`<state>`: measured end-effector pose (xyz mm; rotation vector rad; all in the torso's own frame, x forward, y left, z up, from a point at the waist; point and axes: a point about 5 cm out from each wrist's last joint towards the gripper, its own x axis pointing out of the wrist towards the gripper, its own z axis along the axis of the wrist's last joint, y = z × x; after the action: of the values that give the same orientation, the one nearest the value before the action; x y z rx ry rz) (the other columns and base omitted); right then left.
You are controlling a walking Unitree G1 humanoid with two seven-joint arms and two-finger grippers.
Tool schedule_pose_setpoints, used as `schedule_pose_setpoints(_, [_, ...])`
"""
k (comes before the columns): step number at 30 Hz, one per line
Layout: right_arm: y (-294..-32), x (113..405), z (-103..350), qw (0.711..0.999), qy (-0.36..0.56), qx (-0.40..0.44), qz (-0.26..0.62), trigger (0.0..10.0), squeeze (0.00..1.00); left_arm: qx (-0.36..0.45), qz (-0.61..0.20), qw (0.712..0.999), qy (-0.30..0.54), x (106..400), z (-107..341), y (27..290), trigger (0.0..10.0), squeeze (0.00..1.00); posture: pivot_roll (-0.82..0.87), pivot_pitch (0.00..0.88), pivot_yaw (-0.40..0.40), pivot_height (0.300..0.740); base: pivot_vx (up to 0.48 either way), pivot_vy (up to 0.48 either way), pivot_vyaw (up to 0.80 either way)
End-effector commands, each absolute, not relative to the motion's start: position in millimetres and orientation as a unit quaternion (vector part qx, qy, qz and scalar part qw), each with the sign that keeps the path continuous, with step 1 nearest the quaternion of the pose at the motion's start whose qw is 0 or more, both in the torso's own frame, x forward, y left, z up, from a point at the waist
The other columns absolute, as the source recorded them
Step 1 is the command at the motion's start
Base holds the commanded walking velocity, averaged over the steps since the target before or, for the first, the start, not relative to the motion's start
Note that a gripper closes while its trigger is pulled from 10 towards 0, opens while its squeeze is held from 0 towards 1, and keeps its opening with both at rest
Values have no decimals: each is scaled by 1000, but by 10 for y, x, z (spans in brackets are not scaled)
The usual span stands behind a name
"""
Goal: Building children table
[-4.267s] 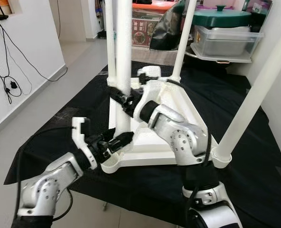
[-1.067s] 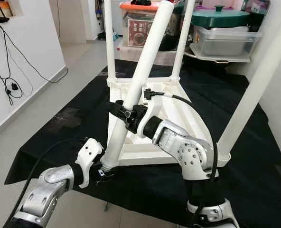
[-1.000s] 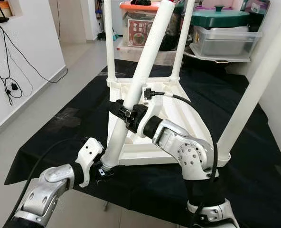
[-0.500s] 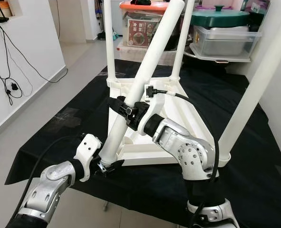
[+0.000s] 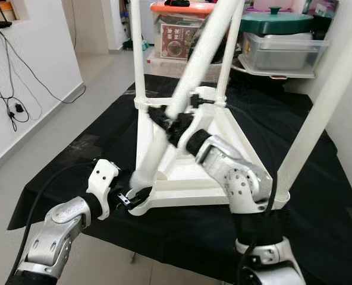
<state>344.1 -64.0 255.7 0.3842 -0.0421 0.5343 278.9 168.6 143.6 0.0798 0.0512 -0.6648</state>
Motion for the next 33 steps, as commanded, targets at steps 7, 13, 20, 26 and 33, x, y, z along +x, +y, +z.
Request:
schedule_pose_setpoints(7, [-955,3593,2632,970,-49,182,151,10000,0,-4,-357,933,49,2647,1413,1603,10000,0,96,0,-20,740,0,0,0])
schedule_pose_setpoints(13, [-1140,3672,2539,975,-11,212,71,10000,0,20,-272,958,88,2684,1244,1756,10000,0,97,0,-22,740,0,0,0])
schedule_pose_setpoints(20, [-1356,3709,2338,965,35,259,-27,10000,0,9,-189,976,108,2674,1160,1868,10000,0,105,0,-29,740,0,0,0])
schedule_pose_setpoints(26, [-1350,3674,2353,935,13,353,4,10000,0,-21,-167,980,107,2690,1180,1913,10000,0,99,0,-31,740,0,0,0])
schedule_pose_setpoints(33, [-1406,3645,2329,935,17,353,-15,10000,0,-10,-157,983,92,2720,1210,1878,10000,0,94,0,-26,740,0,0,0])
